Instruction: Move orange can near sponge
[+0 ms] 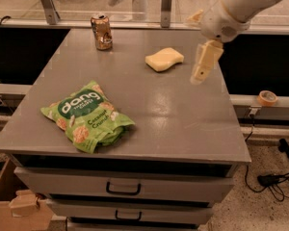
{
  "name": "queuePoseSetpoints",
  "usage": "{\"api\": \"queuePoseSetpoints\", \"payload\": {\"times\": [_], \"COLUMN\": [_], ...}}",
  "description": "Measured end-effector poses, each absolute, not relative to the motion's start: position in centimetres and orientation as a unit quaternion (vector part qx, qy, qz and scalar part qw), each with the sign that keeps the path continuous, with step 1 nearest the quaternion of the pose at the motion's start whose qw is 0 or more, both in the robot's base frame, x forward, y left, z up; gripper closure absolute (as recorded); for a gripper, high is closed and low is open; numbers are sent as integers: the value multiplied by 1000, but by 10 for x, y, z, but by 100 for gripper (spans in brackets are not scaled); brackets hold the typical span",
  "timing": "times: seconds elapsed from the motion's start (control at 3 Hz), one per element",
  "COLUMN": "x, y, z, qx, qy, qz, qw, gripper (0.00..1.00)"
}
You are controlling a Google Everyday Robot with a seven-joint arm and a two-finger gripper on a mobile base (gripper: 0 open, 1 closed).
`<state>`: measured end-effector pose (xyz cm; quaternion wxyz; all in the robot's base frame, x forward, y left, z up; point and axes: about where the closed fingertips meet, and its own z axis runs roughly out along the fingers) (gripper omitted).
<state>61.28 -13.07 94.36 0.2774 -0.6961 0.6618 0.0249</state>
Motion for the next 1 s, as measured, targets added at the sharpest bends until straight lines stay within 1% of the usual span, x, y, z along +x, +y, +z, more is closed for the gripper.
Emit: {"api": "queuePoseSetpoints", "payload": {"times": [0.33, 0.67, 1.0], "x": [651, 651, 670], "y": [-81, -80, -67], "z": [948, 948, 939], "qx": [-707, -707, -702], "qy": [626, 626, 618], "qz": [45, 45, 58], "qw": [325, 325, 348], "gripper": [0, 0, 0]}}
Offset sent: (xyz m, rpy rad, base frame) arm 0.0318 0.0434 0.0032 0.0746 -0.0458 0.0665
